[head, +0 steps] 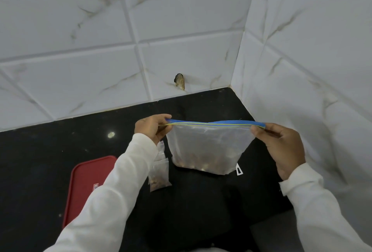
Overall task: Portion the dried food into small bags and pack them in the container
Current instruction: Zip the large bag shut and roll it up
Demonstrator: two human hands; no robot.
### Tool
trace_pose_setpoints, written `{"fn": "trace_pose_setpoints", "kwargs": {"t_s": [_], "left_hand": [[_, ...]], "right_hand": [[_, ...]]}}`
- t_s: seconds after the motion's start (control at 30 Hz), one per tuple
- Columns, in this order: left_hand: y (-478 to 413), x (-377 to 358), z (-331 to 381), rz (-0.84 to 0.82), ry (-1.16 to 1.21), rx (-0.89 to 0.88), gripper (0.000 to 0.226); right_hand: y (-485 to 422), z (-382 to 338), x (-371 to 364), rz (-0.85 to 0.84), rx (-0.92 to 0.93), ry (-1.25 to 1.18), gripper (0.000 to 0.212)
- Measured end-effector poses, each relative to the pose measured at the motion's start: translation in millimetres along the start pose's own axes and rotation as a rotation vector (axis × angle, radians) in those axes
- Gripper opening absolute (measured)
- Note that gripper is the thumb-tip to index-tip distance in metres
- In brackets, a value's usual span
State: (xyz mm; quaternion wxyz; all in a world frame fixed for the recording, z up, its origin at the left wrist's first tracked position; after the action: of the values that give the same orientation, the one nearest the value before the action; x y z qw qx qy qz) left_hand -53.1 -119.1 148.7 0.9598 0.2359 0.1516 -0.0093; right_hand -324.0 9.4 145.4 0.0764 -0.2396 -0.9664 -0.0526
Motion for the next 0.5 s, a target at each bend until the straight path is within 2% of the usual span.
{"fn": "trace_pose_setpoints", "kwargs": {"t_s": [0.13,0.27,0.3,0.33,0.4,0.43,0.5], "left_hand": [[3,-3,3,0.078,-0.019,-0.021,0.032],[-1,-1,4,-0.072,-0.032,0.002,0.037],[-1,2,5,-0.075,-0.153,-0.047,0.035],[-1,4,8,-0.052,-0.407,-0.142,0.031],[6,4,12,0.129,-1.141,-0.439,0.015],[11,-3,12,0.189,-1.363,-0.624,0.009],[18,-24,7,0.104,-1.47,-0.919,0.009]], "right_hand": [[-7,2,-7,0.024,-0.01,-0.043,0.007],[-10,8,-11,0.066,-0.05,-0.242,0.02],[-9,9,-11,0.078,-0.056,-0.289,0.021],[-8,11,-12,0.089,-0.058,-0.322,0.022],[-7,13,-15,0.105,-0.056,-0.324,0.025],[-5,13,-18,0.109,-0.054,-0.311,0.026],[-3,11,-22,0.118,-0.05,-0.301,0.027]]}}
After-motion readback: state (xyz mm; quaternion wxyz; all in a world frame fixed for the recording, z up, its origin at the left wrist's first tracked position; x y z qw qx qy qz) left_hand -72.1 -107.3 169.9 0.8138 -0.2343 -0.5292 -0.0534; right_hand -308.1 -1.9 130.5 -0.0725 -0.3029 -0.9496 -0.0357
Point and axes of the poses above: each hand's wrist, its own y-axis away from the middle knuckle, its own x-axis out of the back of the hand, z = x × y, the point moved 2 cm from there along -y, towards the middle knuckle, and after that the axes turned 10 degrees about -z, right-handed, at the moved point
